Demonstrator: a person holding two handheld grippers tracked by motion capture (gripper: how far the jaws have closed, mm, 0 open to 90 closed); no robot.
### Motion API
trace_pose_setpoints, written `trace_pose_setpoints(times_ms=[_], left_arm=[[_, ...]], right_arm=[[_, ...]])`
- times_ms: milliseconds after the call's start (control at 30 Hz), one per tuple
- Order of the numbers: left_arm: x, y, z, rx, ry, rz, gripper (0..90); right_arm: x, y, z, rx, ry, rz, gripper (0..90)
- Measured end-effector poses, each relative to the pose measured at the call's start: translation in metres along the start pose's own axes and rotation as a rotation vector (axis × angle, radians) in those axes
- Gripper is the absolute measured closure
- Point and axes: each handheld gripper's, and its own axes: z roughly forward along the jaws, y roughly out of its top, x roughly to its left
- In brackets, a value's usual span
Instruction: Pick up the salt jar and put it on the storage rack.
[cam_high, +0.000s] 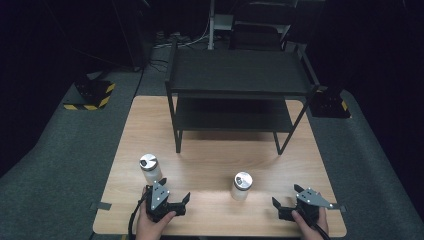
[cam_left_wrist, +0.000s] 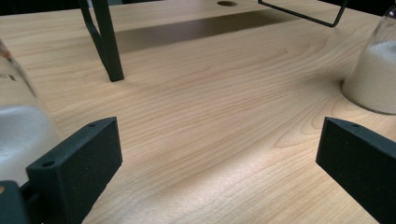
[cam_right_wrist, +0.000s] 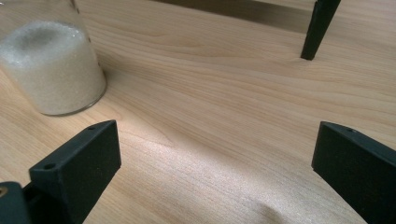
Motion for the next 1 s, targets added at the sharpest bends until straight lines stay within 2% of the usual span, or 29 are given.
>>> trace_pose_setpoints(times_ms=[33,100,267,333,400,500,667,1000], left_arm=[[-0.001,0.000,0.000,0.002,-0.005,0.010,0.6],[-0.006,0.001,0.001,0.006,0.015,0.025,0.6],[0.000,-0.001,0.000,-0.007,-0.030,0.019,0.6],[0.002,-0.002,-0.001,-0.013,-0.039,0.016,0.6],[0.000,-0.001,-0.005,-0.036,-0.026,0.005,0.6],[0.002,0.001,-0.013,-0.085,-0.031,0.011,0.6],[0.003,0.000,-0.027,-0.123,0.011,0.006,0.6],[0.010,-0.007,-0.048,-0.154,0.146,-0.023,0.6]], right_arm=[[0.000,0.000,0.000,-0.001,0.002,-0.003,0.7],[-0.002,-0.001,-0.001,-0.006,0.016,-0.009,0.8],[-0.008,-0.006,-0.004,-0.030,0.042,0.013,0.5],[-0.007,-0.007,-0.004,-0.033,0.038,0.012,0.4],[-0.006,-0.008,-0.004,-0.037,0.040,-0.001,0.3],[-0.004,-0.006,-0.004,-0.029,0.041,-0.019,0.3],[-0.004,-0.006,-0.004,-0.031,0.040,-0.013,0.3],[-0.003,-0.007,-0.004,-0.032,0.034,-0.012,0.3]])
